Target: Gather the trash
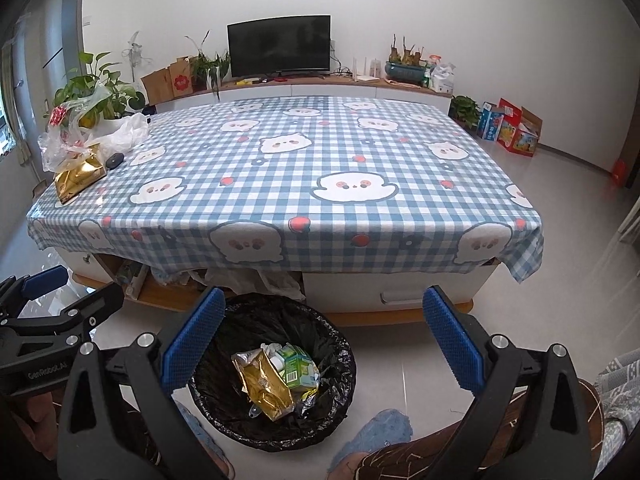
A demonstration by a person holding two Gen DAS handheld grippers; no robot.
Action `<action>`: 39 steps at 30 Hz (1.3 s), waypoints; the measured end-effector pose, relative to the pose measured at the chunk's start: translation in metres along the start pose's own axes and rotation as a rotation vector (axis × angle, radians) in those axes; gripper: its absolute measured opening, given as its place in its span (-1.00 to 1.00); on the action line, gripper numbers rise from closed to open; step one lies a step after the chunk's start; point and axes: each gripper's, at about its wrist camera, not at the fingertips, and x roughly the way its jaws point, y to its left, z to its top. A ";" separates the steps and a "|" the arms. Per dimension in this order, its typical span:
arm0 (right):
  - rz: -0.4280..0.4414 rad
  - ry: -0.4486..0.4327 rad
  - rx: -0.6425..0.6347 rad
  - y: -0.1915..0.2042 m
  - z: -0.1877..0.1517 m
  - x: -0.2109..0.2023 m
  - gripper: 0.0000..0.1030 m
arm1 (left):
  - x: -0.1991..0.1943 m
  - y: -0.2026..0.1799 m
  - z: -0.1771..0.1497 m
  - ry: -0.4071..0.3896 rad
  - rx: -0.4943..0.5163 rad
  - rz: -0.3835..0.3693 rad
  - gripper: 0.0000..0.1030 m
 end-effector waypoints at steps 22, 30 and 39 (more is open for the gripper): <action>0.000 0.004 0.002 0.000 -0.001 0.003 0.85 | 0.001 -0.006 0.000 -0.004 0.013 -0.015 0.88; 0.000 0.004 0.002 0.000 -0.001 0.003 0.85 | -0.002 -0.005 0.000 -0.023 0.006 -0.031 0.88; 0.001 0.004 0.003 0.000 -0.001 0.003 0.85 | 0.000 -0.003 -0.001 -0.018 0.000 -0.025 0.88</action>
